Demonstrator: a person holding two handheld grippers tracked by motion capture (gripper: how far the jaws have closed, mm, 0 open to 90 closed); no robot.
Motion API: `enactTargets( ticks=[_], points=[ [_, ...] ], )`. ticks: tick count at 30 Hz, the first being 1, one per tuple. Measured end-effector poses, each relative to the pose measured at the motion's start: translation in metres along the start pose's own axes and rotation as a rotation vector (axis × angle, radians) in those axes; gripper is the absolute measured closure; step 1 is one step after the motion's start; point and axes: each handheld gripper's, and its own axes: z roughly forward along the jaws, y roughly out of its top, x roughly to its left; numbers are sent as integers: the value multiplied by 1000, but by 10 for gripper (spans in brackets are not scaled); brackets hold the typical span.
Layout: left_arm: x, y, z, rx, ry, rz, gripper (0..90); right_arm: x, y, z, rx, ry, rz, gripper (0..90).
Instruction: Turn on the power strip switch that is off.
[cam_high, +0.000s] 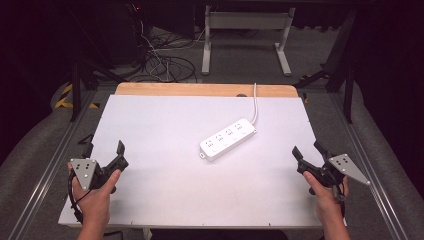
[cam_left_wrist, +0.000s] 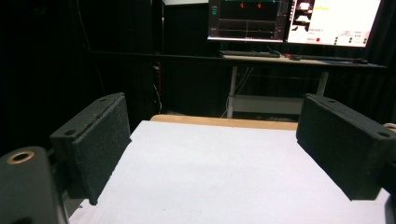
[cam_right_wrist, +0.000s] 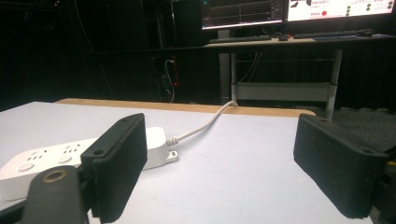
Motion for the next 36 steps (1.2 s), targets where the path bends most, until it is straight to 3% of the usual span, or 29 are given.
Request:
enactTargets(
  ticks=[7, 16, 17, 20, 33, 36],
  points=[
    [0, 0, 0, 0, 0, 0, 106, 1, 0, 0, 2, -3, -1, 186],
    [0, 0, 0, -2, 1, 1, 106, 0, 2, -2, -24, -7, -9, 254],
    [0, 0, 0, -2, 1, 1, 106, 0, 3, -2, -31, -1, -16, 308],
    [0, 0, 0, -3, 1, 2, 106, 1, 4, -2, -43, 1, -32, 353],
    [-1, 1, 0, -7, -3, -2, 108, 7, 12, 5, -68, 4, -72, 386],
    [-1, 1, 0, -8, -4, -1, 108, 10, 15, 9, -75, 18, -91, 489]
  ],
)
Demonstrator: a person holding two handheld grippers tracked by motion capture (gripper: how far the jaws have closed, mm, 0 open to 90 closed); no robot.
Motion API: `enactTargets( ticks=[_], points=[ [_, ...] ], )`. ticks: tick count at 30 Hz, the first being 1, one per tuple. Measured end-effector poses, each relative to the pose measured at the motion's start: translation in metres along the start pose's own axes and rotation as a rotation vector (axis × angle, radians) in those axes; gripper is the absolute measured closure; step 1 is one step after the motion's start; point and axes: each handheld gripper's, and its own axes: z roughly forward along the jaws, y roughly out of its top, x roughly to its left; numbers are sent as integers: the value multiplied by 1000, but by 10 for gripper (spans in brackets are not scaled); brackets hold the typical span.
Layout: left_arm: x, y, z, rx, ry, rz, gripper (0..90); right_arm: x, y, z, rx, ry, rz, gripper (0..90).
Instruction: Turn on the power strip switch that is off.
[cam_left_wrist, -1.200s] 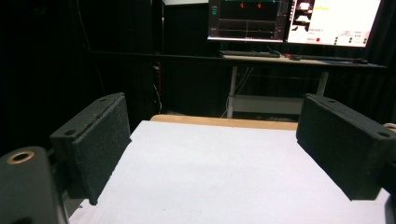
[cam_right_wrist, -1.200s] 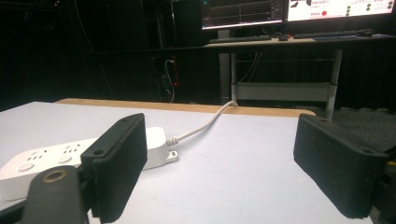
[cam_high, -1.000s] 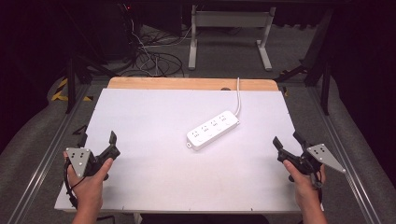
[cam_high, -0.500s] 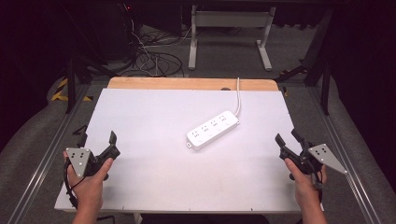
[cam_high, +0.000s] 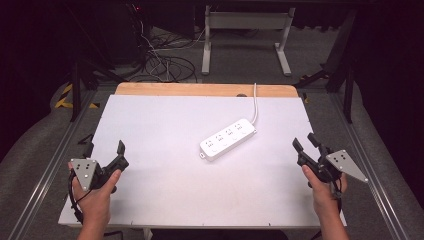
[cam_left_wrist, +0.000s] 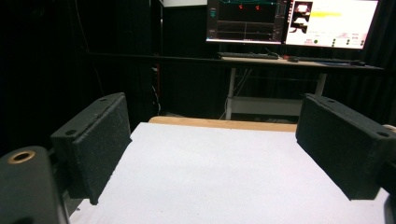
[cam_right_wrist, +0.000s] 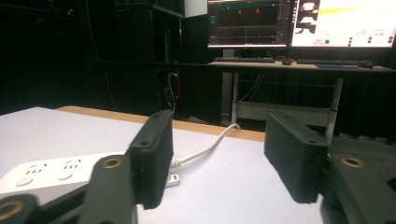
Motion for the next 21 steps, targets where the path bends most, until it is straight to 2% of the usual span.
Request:
enactTargets(
  ticks=[1, 2, 5, 21],
  points=[
    [0, 0, 0, 1, -1, 1, 108, 0, 0, 0, 0, 0, 0, 489],
    [0, 0, 0, 2, -1, 4, 108, 2, 2, 1, -9, 9, -15, 562],
    [0, 0, 0, 2, -3, 5, 109, 4, 3, 3, -10, 22, -33, 618],
    [-1, 0, 1, 2, -3, 8, 110, 2, 9, 14, -5, 44, -63, 796]
  ],
)
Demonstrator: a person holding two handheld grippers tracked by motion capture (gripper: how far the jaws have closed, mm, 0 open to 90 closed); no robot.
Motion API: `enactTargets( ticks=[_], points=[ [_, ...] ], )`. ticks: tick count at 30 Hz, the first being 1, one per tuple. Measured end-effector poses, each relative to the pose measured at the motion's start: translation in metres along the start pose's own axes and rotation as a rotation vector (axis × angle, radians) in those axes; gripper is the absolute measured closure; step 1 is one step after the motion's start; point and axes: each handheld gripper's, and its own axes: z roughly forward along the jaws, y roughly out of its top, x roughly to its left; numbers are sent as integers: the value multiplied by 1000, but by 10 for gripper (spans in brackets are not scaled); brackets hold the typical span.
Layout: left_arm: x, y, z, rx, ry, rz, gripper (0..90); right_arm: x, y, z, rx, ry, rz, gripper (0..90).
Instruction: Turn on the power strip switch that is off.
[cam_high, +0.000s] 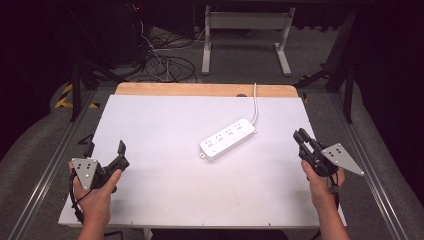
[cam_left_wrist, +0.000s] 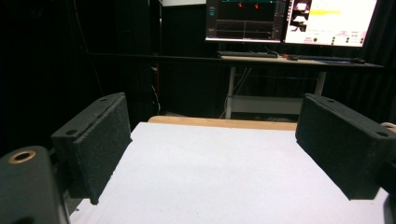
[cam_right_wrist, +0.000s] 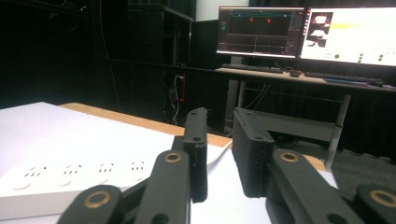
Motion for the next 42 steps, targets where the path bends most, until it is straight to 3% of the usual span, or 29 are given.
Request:
enactTargets(
  ticks=[7, 17, 21, 23, 30, 36, 42],
  points=[
    [0, 0, 0, 2, -2, 3, 111, 2, 3, 12, 3, 19, 12, 899],
    [0, 0, 0, 4, -2, 6, 115, 4, 4, 29, 34, 35, 12, 900],
    [-1, 0, 0, 4, -4, 7, 118, 8, 10, 40, 60, 63, -8, 900],
    [-1, 0, 0, 5, -6, 7, 121, 12, 17, 51, 93, 72, -33, 900],
    [-1, -1, 1, 6, -5, 8, 128, 19, 24, 73, 186, 110, -39, 900],
    [-2, -1, 1, 8, -9, 13, 134, 29, 20, 87, 244, 159, -61, 900],
    [-3, -1, 1, 8, -11, 22, 137, 41, 9, 108, 361, 211, -88, 900]
  ],
)
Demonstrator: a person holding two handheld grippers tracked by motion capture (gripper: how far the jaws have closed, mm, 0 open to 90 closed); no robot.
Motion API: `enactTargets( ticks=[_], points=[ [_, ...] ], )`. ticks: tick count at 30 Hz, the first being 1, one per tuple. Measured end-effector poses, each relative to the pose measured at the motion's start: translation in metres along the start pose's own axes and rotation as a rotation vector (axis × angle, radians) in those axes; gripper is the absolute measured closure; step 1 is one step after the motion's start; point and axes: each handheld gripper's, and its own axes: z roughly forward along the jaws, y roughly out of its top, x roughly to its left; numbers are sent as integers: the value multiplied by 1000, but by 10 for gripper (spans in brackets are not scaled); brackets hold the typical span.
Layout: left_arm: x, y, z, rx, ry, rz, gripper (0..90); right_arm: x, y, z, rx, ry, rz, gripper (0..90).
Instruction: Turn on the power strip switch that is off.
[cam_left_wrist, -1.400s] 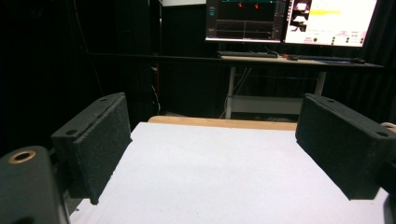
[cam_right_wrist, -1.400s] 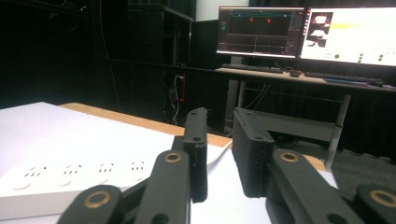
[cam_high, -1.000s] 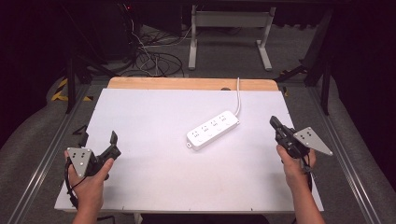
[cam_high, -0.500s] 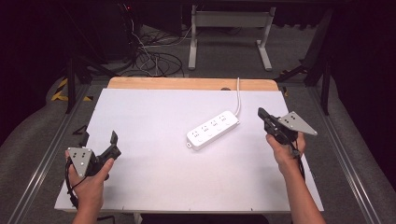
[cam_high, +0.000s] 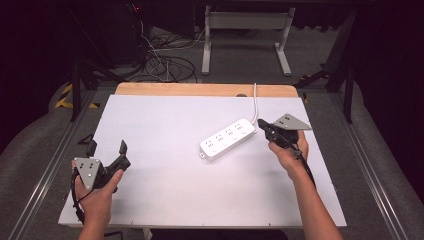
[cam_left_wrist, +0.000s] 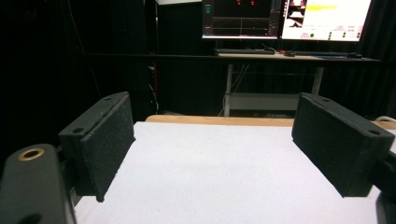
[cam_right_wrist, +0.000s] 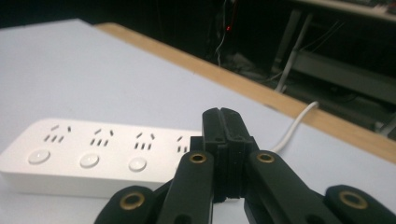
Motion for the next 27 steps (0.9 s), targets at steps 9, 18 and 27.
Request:
enactTargets(
  ticks=[9, 18, 27],
  points=[
    [0, 0, 1, 5, -6, 3, 142, 11, -8, 39, 150, 36, -8, 900],
    [-1, 0, 0, 5, -9, 3, 145, 12, -11, 54, 196, 44, -12, 900],
    [-1, -1, 0, 3, -9, -1, 146, 13, -16, 63, 227, 54, 0, 900]
  ],
)
